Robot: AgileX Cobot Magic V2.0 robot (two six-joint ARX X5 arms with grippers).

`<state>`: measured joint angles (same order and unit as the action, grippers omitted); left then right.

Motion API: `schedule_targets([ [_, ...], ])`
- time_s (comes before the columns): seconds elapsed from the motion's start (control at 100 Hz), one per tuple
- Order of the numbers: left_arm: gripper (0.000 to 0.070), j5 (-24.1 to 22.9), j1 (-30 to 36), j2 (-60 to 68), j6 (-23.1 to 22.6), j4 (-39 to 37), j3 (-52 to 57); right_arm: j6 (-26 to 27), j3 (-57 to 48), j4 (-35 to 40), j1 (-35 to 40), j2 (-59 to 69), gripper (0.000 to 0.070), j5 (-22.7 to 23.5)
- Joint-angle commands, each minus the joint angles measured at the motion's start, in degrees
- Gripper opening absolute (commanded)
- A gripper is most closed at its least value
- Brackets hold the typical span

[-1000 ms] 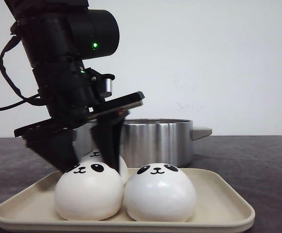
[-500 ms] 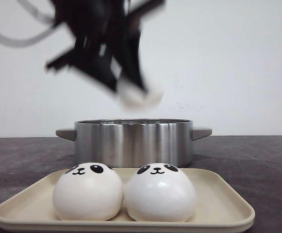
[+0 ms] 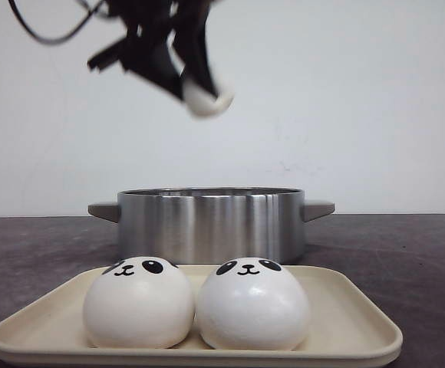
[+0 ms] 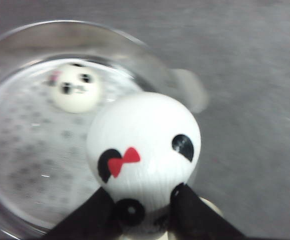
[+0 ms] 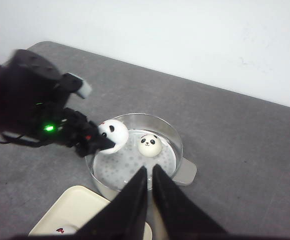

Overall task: Steam buns
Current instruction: 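Carry the bun with the left gripper into the pot and release, then withdraw the left gripper and move the right gripper over the tray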

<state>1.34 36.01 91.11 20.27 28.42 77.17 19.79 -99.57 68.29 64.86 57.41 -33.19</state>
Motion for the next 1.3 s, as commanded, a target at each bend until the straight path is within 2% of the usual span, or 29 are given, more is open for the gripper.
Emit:
schedule_targets([
  [0.0, 0.0, -0.33, -1.46, 3.3, -1.51, -0.76, 2.27, 0.07, -0.98, -0.5, 0.74, 0.52, 0.0009, -0.31],
  [0.24, 0.0001, -0.28, -6.73, 13.9, -2.29, -1.29, 7.78, 0.13, -0.98, -0.48, 0.74, 0.55, 0.001, -0.31],
  [0.5, 0.0009, 0.11, -7.61, 21.2, -3.39, -0.94, 10.84, 0.42, -0.98, -0.44, 0.74, 0.55, 0.001, -0.28],
  [0.58, 0.0104, 0.13, -7.61, 22.23, -3.34, -0.5, 10.84, 0.66, -0.98, -0.44, 0.74, 0.55, 0.001, -0.28],
  [0.68, 0.0344, -0.2, -7.63, 22.43, -3.39, 0.74, 10.84, 0.79, -0.98, -0.44, 0.74, 0.55, 0.001, -0.31],
  [0.74, 0.0435, -0.26, -7.61, 22.43, -3.54, 0.66, 10.86, 0.81, -0.98, -0.44, 0.74, 0.55, 0.001, -0.31],
  [0.99, 0.0689, -0.24, -7.78, 22.43, -3.56, 1.95, 11.63, 0.83, -0.9, -0.42, 0.74, 0.59, 0.001, -0.28],
  [1.14, 0.07, -0.24, -7.78, 22.38, -3.54, 5.99, 13.73, 1.44, -0.72, 1.33, 0.74, 0.74, 0.001, -0.31],
  [1.29, 0.07, -0.31, -7.37, 19.5, -3.58, 9.84, 16.55, 5.86, 1.49, 4.63, 0.63, 1.97, 0.001, -0.26],
])
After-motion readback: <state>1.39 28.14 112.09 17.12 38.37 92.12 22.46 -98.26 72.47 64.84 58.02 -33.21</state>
